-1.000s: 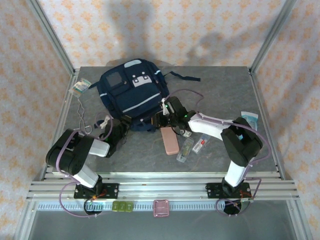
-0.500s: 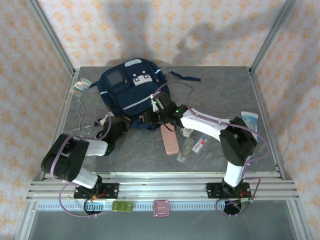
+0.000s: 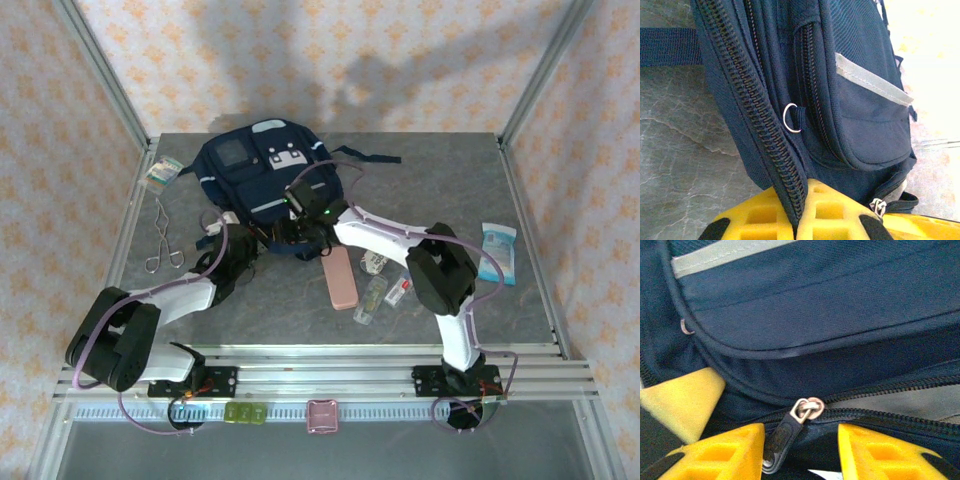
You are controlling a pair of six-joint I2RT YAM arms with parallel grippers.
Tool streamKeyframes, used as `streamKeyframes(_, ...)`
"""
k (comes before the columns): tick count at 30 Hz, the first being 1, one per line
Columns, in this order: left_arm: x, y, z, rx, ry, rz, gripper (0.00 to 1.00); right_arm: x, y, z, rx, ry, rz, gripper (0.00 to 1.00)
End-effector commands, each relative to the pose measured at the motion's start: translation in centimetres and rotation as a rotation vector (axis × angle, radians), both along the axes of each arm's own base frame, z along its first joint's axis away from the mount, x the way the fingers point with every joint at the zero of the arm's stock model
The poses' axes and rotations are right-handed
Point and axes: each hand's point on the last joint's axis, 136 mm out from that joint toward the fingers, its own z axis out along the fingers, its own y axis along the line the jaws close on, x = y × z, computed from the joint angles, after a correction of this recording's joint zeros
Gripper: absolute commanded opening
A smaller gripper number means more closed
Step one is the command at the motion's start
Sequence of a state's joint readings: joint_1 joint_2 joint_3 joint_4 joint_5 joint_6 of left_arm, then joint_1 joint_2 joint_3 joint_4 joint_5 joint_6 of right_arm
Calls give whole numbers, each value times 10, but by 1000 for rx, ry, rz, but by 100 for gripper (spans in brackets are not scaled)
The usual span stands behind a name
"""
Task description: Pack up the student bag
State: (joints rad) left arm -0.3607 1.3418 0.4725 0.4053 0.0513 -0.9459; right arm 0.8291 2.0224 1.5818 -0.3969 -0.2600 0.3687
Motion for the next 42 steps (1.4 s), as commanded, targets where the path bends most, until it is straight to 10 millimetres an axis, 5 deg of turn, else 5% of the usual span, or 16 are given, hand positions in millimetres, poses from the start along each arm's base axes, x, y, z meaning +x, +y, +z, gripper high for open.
streamKeyframes(1, 9, -7, 38, 12, -113, -23, 0, 12, -20, -9, -71, 5, -129, 28)
streamKeyframes(3, 8, -5, 38, 18, -114, -18, 0, 12, -25, -5, -51, 6, -140, 17)
streamKeyframes(8, 9, -1, 39, 36, -114, -14, 0, 9, -48, 8, 2, -1, -168, 9)
streamKeyframes(12, 10, -4, 37, 31, -110, -28, 0, 9, -70, 5, -43, -18, -204, 19)
streamKeyframes(18, 11, -9, 36, 19, -105, -49, 0, 10, -58, 25, -21, -79, -131, 39)
streamKeyframes(28, 11, -13, 36, 2, -105, -64, 0, 15, -36, 32, -37, -143, 30, 41)
streamKeyframes(42, 12, -16, 36, -15, -103, -72, 0, 6, -33, 5, -148, -144, 83, 43)
